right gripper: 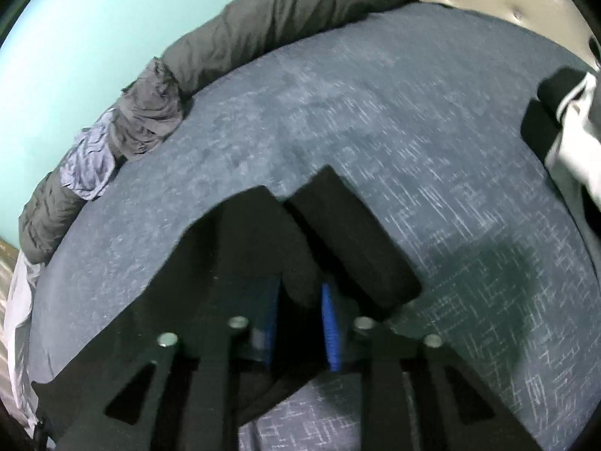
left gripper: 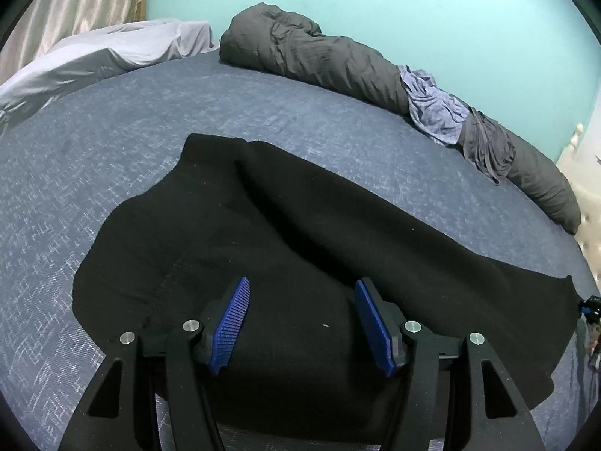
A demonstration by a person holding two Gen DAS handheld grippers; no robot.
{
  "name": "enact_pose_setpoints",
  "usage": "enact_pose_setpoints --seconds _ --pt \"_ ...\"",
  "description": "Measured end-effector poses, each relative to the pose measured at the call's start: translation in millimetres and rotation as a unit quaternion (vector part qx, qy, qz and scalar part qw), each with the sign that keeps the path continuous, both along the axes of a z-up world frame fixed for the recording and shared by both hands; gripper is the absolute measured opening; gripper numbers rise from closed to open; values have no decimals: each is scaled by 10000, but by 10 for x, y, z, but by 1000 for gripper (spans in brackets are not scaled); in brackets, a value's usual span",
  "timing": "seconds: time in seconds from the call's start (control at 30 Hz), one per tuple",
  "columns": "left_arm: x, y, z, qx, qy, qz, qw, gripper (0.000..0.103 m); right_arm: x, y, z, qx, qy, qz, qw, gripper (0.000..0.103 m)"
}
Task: Fold clothes
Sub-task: 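Press the black garment flat with both open tools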
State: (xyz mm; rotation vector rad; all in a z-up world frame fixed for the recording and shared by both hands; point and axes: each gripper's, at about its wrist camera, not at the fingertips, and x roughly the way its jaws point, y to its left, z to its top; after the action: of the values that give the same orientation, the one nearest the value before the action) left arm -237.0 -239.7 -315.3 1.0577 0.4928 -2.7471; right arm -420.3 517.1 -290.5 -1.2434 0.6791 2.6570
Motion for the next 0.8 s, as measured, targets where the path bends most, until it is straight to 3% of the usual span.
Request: enact_pose_setpoints --seconds 0.23,0.37,0.4,0.47,0.53,0.57,0.7,0.8 --pt "3 6 -16 61 -45 -57 10000 63 127 78 332 725 426 -130 9964 10" --pt "-16 37 -38 60 -94 -93 9999 63 88 204 82 696 -89 -260 9972 10" --pt "-18 41 -41 52 -101 -98 9999 63 27 206 -54 615 -405 -153 9972 11" --pt "-22 43 -45 45 -112 -102 9999 63 16 206 -129 671 -545 -154 9961 15" --pt "-26 39 -47 68 -119 -94 9999 63 62 222 -121 715 -389 -259 9963 28" --pt "-27 38 -48 81 -121 -90 9999 63 95 244 -97 766 -343 -364 9958 41" --pt "-29 22 -48 131 -117 -81 9998 64 238 307 84 1079 -71 -692 9917 43" --pt "-32 17 -34 146 -119 -89 9998 64 220 172 177 996 51 -416 9941 43"
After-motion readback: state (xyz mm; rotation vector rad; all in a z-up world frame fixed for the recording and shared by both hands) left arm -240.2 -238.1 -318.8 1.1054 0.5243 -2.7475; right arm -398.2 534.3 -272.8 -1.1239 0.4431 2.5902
